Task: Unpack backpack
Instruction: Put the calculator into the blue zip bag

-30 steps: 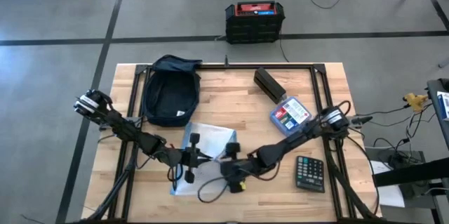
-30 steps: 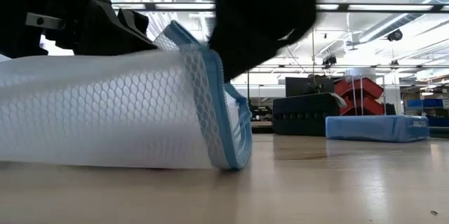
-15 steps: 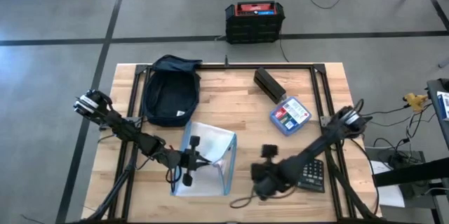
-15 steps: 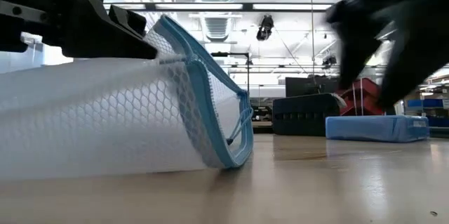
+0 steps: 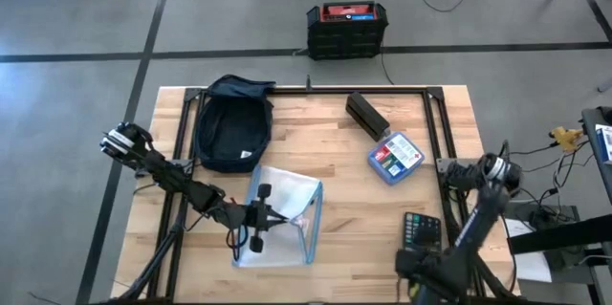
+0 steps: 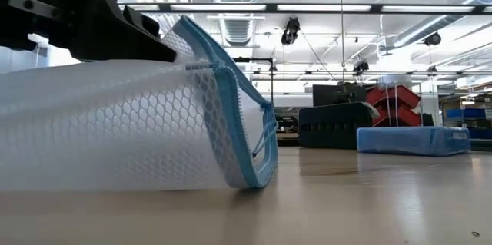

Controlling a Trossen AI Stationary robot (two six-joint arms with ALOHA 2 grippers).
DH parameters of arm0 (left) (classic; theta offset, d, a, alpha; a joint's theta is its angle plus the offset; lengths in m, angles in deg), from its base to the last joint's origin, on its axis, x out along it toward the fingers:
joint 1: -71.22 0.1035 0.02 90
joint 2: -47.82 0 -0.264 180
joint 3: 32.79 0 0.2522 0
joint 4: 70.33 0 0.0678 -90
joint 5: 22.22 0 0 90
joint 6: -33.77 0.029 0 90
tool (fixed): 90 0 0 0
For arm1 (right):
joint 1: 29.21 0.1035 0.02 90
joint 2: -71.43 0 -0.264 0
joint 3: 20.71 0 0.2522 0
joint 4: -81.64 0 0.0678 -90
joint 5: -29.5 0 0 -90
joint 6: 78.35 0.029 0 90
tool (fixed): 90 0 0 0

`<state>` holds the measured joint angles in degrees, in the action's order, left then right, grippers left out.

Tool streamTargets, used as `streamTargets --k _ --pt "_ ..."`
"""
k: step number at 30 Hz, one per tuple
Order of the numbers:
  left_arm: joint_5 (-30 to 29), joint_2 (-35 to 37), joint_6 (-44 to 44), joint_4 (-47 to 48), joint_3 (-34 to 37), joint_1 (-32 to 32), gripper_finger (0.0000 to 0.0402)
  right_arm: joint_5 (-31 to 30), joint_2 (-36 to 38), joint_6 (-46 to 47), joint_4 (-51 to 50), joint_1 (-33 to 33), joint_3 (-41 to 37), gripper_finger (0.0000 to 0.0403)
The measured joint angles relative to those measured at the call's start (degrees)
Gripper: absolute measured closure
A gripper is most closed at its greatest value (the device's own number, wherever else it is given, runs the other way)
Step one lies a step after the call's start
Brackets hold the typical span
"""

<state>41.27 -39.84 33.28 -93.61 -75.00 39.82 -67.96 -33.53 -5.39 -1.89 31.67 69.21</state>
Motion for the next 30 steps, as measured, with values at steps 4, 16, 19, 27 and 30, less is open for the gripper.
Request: streamTargets --k 4,16,19,27,30 --pt "0.02 0.0 1.55 0.0 0.02 0.17 0.0402 -0.05 -2.93 2.5 -0.05 2.82 -1.14 0.0055" --pt "-0.07 0.0 3.21 0.11 0.09 0.66 0.0402 -0.74 -10.47 2.32 -2.83 2.99 -0.92 0.0175" --pt "-0.07 0.0 3.1 0.21 0.09 0.66 0.0402 -1.14 -10.77 5.23 -5.01 2.99 -1.27 0.0236" --pt "-0.09 0.0 2.53 0.31 0.11 0.66 0.0402 -2.15 -10.53 6.75 -9.87 2.63 0.06 0.0359" --pt "-0.11 0.0 2.55 0.31 0.11 0.69 0.0402 -2.71 -10.6 6.99 -12.8 2.14 1.94 0.0372"
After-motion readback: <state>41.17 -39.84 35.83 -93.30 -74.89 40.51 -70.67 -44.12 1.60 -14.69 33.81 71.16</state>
